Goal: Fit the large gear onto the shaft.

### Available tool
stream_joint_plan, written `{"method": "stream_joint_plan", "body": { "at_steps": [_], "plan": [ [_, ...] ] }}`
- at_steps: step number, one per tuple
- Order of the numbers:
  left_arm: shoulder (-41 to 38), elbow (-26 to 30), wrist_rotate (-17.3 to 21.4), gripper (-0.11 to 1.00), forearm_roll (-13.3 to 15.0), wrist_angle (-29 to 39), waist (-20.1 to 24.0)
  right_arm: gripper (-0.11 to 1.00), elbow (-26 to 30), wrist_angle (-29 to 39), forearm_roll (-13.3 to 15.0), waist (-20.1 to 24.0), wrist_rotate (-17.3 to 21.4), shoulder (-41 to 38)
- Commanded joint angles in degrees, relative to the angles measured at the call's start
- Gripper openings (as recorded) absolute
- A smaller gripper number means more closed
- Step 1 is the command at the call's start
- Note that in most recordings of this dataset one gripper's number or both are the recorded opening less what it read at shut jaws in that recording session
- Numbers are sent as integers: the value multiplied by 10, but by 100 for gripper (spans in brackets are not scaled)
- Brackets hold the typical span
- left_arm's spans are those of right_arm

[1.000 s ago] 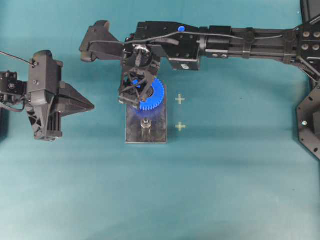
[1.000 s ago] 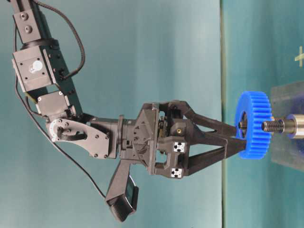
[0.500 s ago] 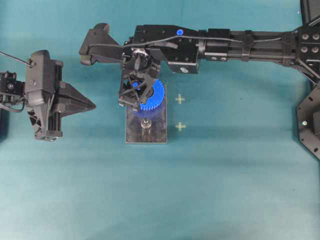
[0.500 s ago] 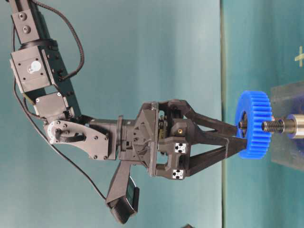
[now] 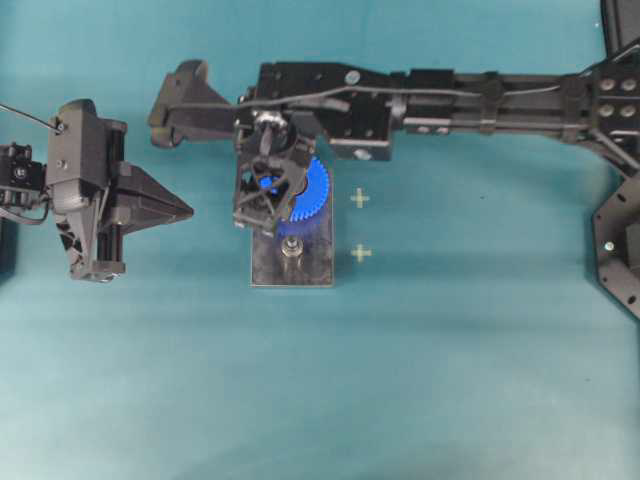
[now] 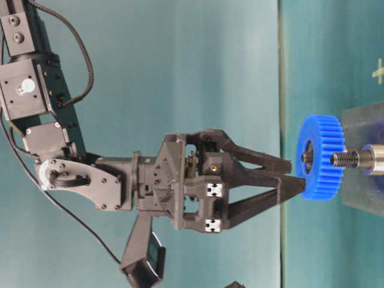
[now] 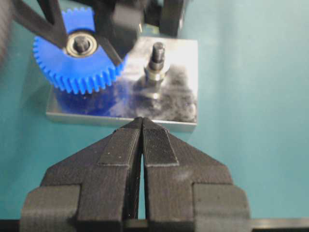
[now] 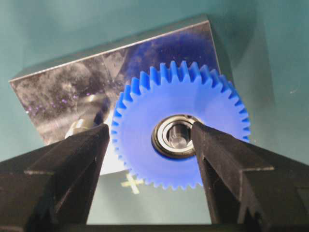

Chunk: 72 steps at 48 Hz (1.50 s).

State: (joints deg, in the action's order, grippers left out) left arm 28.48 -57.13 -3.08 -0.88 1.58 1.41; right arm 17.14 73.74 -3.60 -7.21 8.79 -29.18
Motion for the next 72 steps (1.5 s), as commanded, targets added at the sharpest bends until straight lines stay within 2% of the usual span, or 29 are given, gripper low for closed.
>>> {"method": "stream_joint_plan", "body": {
  "at_steps": [1,12,32,45,54,72],
  "plan": [
    [2,6,-1,0,-2,-5,-1,75,12,-4,1,4,4,4],
    [2,5,-1,0,-2,-5,0,75,18,-11,4,1,4,4],
    [2,5,-1,0,-2,-5,0,75,38,29,18,-3,-1,34],
    [3,5,-1,0,-2,-5,0,75,-6,-9,18,-3,-5,63],
    [2,5,-1,0,-2,-5,0,75,-43,-31,19,-5,-3,53],
    [2,6,-1,0,-2,-6,0,75,-40,-40,19,-6,1,49]
  ]
}}
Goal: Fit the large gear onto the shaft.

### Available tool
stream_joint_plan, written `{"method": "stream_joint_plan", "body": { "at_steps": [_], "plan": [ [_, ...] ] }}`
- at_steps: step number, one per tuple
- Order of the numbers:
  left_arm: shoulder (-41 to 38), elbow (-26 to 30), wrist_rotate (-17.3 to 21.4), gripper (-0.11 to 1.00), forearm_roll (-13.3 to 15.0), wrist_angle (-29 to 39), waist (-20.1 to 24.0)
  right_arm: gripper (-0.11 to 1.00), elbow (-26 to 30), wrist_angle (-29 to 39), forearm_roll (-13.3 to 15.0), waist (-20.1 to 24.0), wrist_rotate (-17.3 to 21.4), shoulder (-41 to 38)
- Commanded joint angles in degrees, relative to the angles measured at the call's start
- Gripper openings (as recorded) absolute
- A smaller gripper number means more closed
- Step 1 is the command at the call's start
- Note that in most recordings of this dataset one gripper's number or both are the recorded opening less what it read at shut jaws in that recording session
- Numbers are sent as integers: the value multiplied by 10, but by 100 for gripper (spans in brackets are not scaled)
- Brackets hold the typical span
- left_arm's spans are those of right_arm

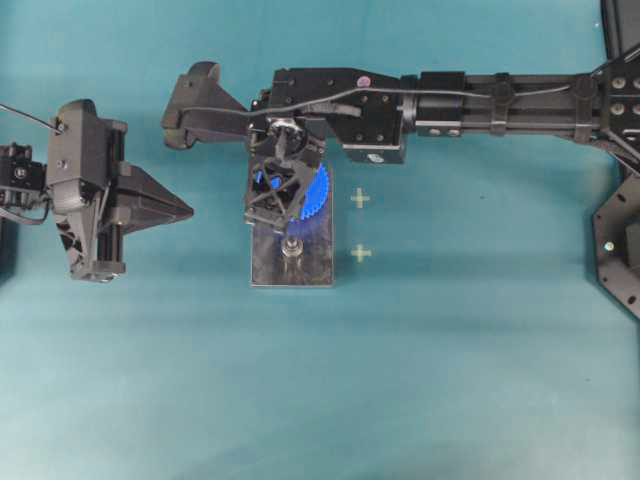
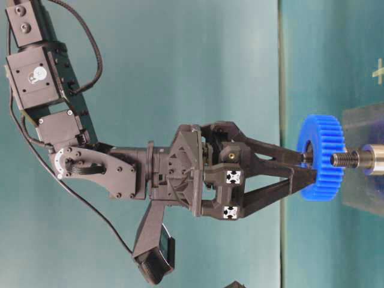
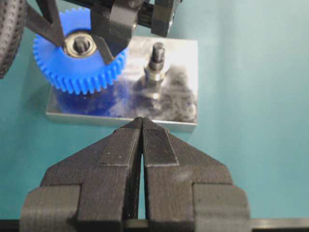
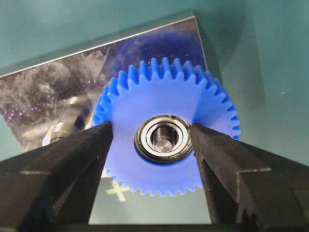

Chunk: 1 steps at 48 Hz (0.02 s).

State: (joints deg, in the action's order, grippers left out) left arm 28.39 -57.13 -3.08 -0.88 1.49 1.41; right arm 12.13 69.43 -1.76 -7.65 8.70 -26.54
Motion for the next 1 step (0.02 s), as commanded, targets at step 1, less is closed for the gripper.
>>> {"method": "stream_joint_plan", "body": {
  "at_steps": [1],
  "plan": [
    [3,6,-1,0,-2,-5,0,75,11,4,1,-3,2,25]
  ]
}}
